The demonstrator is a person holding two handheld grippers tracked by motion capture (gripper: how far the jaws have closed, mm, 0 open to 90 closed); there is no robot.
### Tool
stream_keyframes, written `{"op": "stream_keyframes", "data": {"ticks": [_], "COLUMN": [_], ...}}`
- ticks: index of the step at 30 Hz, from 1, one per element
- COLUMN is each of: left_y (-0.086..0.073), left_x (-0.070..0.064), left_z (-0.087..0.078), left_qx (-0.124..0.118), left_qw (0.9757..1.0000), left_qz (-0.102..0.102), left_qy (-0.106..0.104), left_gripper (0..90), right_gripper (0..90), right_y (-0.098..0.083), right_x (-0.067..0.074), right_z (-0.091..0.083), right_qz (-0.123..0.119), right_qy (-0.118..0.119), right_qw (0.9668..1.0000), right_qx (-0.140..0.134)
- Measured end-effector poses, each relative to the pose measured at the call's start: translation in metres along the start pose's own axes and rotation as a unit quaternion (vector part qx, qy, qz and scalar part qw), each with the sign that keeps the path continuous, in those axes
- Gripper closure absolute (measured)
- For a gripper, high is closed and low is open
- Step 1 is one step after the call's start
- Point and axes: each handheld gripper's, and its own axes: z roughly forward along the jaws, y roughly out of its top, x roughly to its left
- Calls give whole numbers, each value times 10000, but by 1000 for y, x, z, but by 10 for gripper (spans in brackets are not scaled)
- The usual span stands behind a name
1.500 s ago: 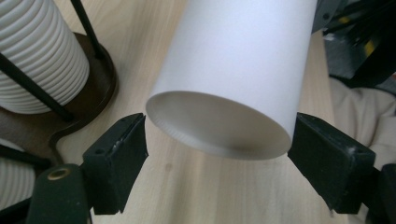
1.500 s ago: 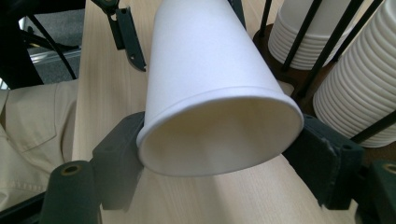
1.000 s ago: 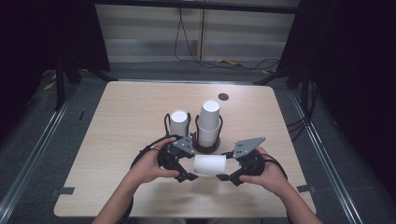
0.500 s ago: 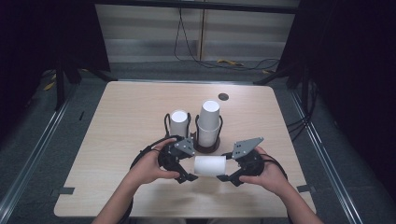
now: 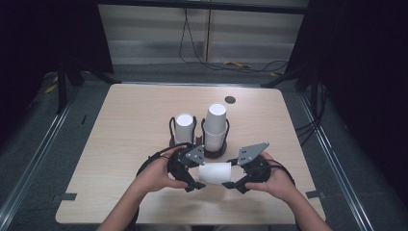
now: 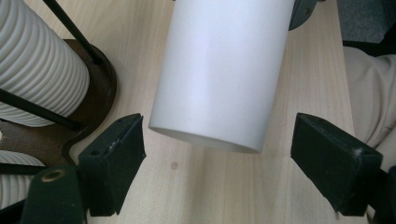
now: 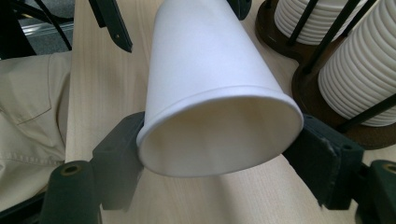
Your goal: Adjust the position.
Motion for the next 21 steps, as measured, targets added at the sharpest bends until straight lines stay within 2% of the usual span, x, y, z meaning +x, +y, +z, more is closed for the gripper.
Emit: {"op": "stream_keyframes", "data": {"ticks": [10,21], "left_y": [5,3], "left_x": [-5,-5], "left_z": [5,7], "left_qx": [-5,-44], "left_qw": [9999,9997], "left_qz": [124,239], "left_qy": [-41,-89], "left_gripper": [191,275], "right_gripper": [235,230], "right_y": [5,12], "right_x": [3,5], "right_z": [4,6], "right_qz": [-75,-159], "right_qy": [97,195], "right_qw": [9999,9997], "right_qx": [46,46]}}
